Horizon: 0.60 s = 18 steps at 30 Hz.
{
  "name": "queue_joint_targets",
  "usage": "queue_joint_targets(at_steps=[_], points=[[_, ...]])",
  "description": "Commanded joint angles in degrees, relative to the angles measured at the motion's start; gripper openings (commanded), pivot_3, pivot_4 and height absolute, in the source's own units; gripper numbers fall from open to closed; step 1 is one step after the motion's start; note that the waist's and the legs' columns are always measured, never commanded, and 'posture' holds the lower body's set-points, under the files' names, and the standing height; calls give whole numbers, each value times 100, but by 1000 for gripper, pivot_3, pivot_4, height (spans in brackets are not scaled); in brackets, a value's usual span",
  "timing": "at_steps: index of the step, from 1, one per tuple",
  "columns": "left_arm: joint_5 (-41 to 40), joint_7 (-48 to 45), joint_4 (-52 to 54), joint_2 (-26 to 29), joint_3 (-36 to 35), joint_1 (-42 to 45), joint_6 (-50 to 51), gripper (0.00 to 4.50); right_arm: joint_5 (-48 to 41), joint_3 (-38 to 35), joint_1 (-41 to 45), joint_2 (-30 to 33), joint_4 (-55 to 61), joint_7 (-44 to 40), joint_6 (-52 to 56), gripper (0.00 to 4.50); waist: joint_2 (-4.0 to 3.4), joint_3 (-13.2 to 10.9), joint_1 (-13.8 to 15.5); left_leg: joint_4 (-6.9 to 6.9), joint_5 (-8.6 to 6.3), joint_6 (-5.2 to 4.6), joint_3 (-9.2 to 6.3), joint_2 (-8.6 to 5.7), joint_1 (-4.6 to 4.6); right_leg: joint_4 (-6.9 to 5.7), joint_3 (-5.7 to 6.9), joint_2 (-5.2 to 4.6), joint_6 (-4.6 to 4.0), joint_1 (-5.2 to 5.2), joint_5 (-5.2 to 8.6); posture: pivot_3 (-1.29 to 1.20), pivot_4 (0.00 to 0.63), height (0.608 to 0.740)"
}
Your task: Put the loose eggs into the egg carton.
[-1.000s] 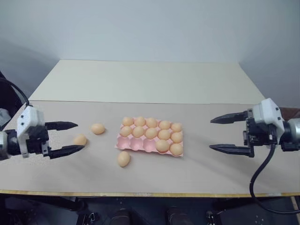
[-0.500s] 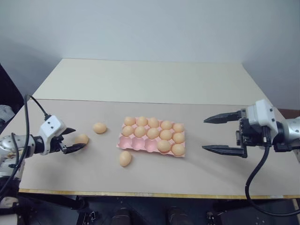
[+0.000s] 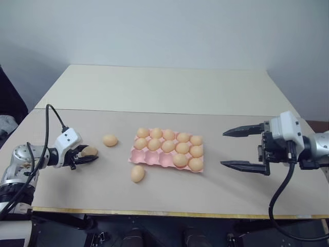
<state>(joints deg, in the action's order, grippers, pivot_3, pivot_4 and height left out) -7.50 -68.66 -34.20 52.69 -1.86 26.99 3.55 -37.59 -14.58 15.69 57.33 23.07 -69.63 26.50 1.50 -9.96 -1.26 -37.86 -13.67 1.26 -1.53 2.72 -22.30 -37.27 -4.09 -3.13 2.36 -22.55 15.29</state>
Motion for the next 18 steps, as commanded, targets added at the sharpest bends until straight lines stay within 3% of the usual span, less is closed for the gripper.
queue_joint_targets(at_steps=[1,5,8,13,18], points=[[-267,-276,447,298,-309,-201,8,2413,-154,-187,52,-28,88,53,-44,4500,0,0,-12,0,0,0,1,1,-3,0,0,0,0,-4,0,0,150,740],[-993,-853,1519,375,-562,-307,400,2413,-117,-107,107,-95,58,88,-69,4500,1,0,30,0,0,0,0,0,-8,0,1,-1,0,-5,0,0,150,740],[-1471,-916,2361,134,-530,-80,848,2413,-109,-54,170,-139,62,115,-58,4500,0,0,94,-1,0,0,-3,0,-8,1,4,-2,1,-1,0,0,150,740],[-1611,-735,3034,-736,74,550,1115,2413,-85,8,251,-183,62,149,-55,4500,1,0,119,-3,0,0,-3,-4,-6,7,4,-2,3,7,0,0,150,740],[-1323,-545,2839,-1762,773,1105,1014,2413,-79,20,276,-208,123,213,-40,4500,1,0,69,-5,0,0,-6,-8,-9,8,2,-2,4,6,-1,0,150,740]])
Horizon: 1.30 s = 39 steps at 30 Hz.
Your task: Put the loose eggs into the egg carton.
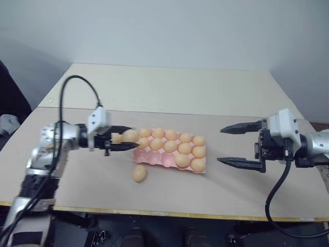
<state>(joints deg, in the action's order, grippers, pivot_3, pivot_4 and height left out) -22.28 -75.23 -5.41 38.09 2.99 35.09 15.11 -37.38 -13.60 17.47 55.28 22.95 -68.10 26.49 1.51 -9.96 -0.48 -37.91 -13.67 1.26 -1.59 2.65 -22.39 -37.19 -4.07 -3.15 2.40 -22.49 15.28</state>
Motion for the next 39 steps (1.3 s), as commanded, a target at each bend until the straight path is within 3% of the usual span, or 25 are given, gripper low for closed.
queue_joint_targets(at_steps=[1,8,15,18,22,28,33,39], points=[[249,135,-141,-435,395,364,-200,2413,-104,-80,100,-5,154,80,-30,4500,0,0,-21,-1,0,0,-1,-1,0,0,0,0,0,1,0,0,150,740],[652,242,-653,-1141,901,671,-478,2413,-151,-230,-68,22,296,191,9,4500,0,0,-65,-1,0,-1,-3,-3,2,0,-4,1,1,1,-1,0,150,740],[971,56,-867,-1194,1182,686,-598,2413,-167,-289,-168,36,364,259,9,4500,-1,0,-52,-1,0,-1,-4,-5,2,0,-4,0,2,2,-1,0,150,740],[1165,74,-945,-1153,1280,601,-701,3114,-160,-261,-155,23,364,287,0,4500,0,0,-51,-1,1,-1,-3,-5,2,0,-4,0,2,2,-1,0,150,740],[1254,135,-1030,-1189,1261,561,-782,4408,-154,-214,-102,6,343,304,-8,4500,0,0,-50,-1,1,-1,-4,-5,3,0,-4,0,2,2,-1,0,150,740],[1049,254,-847,-1128,962,670,-620,4483,-143,-116,16,-29,275,300,-24,4500,-1,0,-45,-1,1,-1,-5,-5,5,0,-3,-1,3,6,-1,0,150,740],[602,-3,-517,-575,385,684,-424,4483,-121,-7,134,-97,195,277,-35,4500,-1,0,-72,-1,0,-1,-5,-4,4,1,-3,0,3,5,0,0,150,740],[-28,-709,-245,1264,-999,-141,-353,4483,-102,118,219,-243,39,249,-84,4500,-4,-2,-223,6,0,-1,-3,6,8,0,-4,4,1,-1,0,0,150,740]])
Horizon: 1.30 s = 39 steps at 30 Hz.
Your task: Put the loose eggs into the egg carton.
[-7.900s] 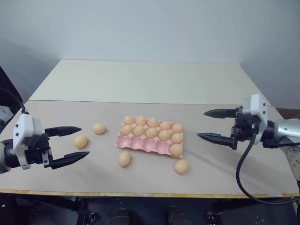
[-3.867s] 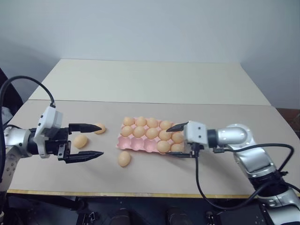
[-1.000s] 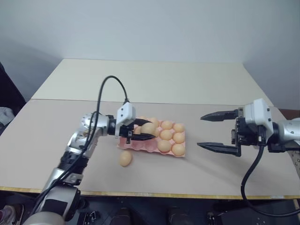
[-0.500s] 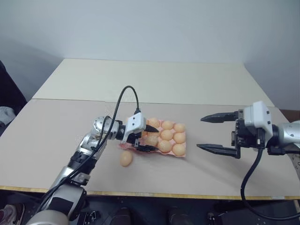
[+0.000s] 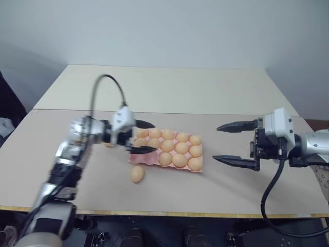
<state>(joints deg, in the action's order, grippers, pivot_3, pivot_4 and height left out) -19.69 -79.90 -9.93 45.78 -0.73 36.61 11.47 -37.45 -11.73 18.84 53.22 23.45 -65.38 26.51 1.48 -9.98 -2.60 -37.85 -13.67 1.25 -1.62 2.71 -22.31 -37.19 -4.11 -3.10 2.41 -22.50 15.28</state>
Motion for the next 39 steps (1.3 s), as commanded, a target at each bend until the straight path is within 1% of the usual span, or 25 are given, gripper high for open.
queue_joint_targets(at_steps=[1,4,7,9,12,15,18,20,27,31,35,39], points=[[-352,-258,256,709,-827,-501,38,4483,-94,-59,82,-58,-37,-31,-90,4500,-1,-1,-5,1,0,0,0,1,1,1,0,0,0,0,0,0,150,740],[-532,-252,364,1109,-1299,-992,154,4483,-63,-38,84,-99,-84,-56,-106,4500,-4,-3,55,0,0,0,3,-1,-1,1,3,-6,1,2,1,0,150,740],[-666,-317,470,1485,-2062,-1845,266,4483,-49,-60,44,-94,-170,-123,-113,4500,-3,-3,108,-2,0,1,3,-1,-1,3,8,-8,1,3,1,0,150,740],[-748,-343,604,1619,-2502,-2394,316,4483,-52,-103,-9,-68,-188,-151,-98,4500,-3,-4,101,-1,0,1,7,2,-2,3,7,-7,0,0,1,0,150,740],[-849,-232,807,1615,-3016,-3013,448,4483,-89,-211,-160,10,-177,-224,-76,4500,-4,-4,139,2,0,1,6,4,-3,2,8,-6,-3,-6,2,0,150,740],[-962,-157,1072,1539,-3341,-3515,595,4483,-118,-352,-386,101,-123,-326,-67,4500,-4,-5,173,2,0,1,8,4,-2,2,7,-6,-3,-5,2,0,150,740],[-1014,-91,1351,1457,-3515,-3927,667,4483,-153,-467,-539,139,-57,-319,-47,4500,-4,-5,176,1,0,1,10,3,-1,3,6,-7,-3,-4,2,0,150,740],[-1062,-3,1438,1441,-3556,-4016,717,4483,-174,-499,-558,140,-35,-303,-26,4500,-4,-5,174,1,0,1,10,4,0,3,6,-6,-3,-3,2,0,150,740],[-1144,143,1471,1499,-3466,-3942,816,4483,-180,-493,-540,103,-4,-266,-12,4500,-4,-5,164,2,0,1,12,7,0,4,5,-3,-4,-5,3,0,150,740],[-1011,353,1262,1432,-3146,-3611,751,4483,-200,-475,-530,80,43,-210,-2,4500,-4,-4,175,1,-1,2,11,6,0,4,5,-3,-4,-5,3,0,150,740],[-637,993,800,1138,-2385,-2739,694,4483,-232,-459,-517,82,81,-172,2,4500,-5,-4,199,1,0,1,10,5,4,3,5,-3,-4,1,2,0,150,740],[23,1473,-172,652,-1476,-1634,253,4483,-274,-434,-448,81,142,-111,23,4500,-1,-3,190,0,0,1,7,1,1,4,5,-3,-3,4,2,0,150,740]])
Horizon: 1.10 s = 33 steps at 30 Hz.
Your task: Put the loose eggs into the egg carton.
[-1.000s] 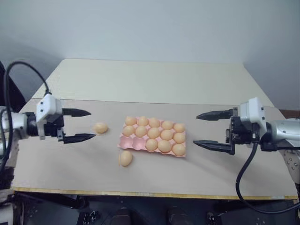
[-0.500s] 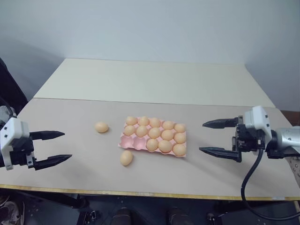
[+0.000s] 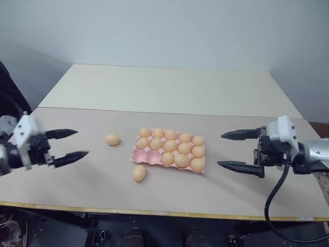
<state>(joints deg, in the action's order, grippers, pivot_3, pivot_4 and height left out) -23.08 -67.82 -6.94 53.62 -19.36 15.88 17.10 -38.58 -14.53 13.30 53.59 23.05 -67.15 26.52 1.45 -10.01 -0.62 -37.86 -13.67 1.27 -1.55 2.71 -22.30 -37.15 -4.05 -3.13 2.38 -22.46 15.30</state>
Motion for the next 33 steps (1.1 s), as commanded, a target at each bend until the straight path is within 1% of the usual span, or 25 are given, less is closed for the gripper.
queue_joint_targets(at_steps=[1,3,6,11,16,22,25,30,33], points=[[497,268,-760,-241,587,688,-454,4483,-172,-160,113,43,205,84,27,4500,3,2,-9,0,0,0,-1,0,-3,0,0,1,0,-2,0,0,150,740],[699,209,-1293,-415,886,1097,-740,4483,-199,-169,117,43,250,118,44,4500,3,1,-18,0,0,0,-1,-4,-5,0,0,-1,0,-4,-2,0,150,740],[1265,521,-2696,-894,1402,2049,-1342,4483,-240,-226,21,40,381,201,46,4500,4,2,-13,0,0,0,-2,-6,-8,-2,0,-1,0,-7,-2,0,150,740],[1746,460,-4059,-1152,1821,2792,-1930,4483,-304,-329,-59,63,513,313,86,4500,5,2,-57,-2,0,-1,-3,-9,-10,-1,-2,-3,2,-5,-2,0,150,740],[2090,440,-5034,-1363,2068,3260,-2397,4483,-365,-438,-129,83,635,408,152,4500,5,2,-35,-2,0,-1,-6,-10,-12,-3,0,-3,3,-7,-2,0,150,740],[2449,604,-5710,-1475,2204,3513,-2665,4483,-427,-511,-170,98,708,484,191,4500,6,2,-22,-2,0,-1,-7,-10,-11,-4,1,-3,4,-5,-3,0,150,740],[2482,669,-5867,-1521,2165,3586,-2704,3888,-422,-486,-141,100,686,509,173,4500,6,3,-28,-2,0,-1,-7,-11,-7,-6,0,-3,4,-1,-3,0,150,740],[2493,573,-5868,-1427,2137,3531,-2795,2305,-396,-450,-113,89,652,532,139,4500,6,3,-36,-3,1,-1,-7,-10,-3,-11,0,-2,4,0,-3,0,150,740],[2369,314,-5660,-1272,2038,3433,-2850,2305,-389,-448,-121,79,636,531,122,4500,6,3,-56,-2,1,-1,-7,-10,-4,-10,0,-2,4,-1,-3,0,150,740]])
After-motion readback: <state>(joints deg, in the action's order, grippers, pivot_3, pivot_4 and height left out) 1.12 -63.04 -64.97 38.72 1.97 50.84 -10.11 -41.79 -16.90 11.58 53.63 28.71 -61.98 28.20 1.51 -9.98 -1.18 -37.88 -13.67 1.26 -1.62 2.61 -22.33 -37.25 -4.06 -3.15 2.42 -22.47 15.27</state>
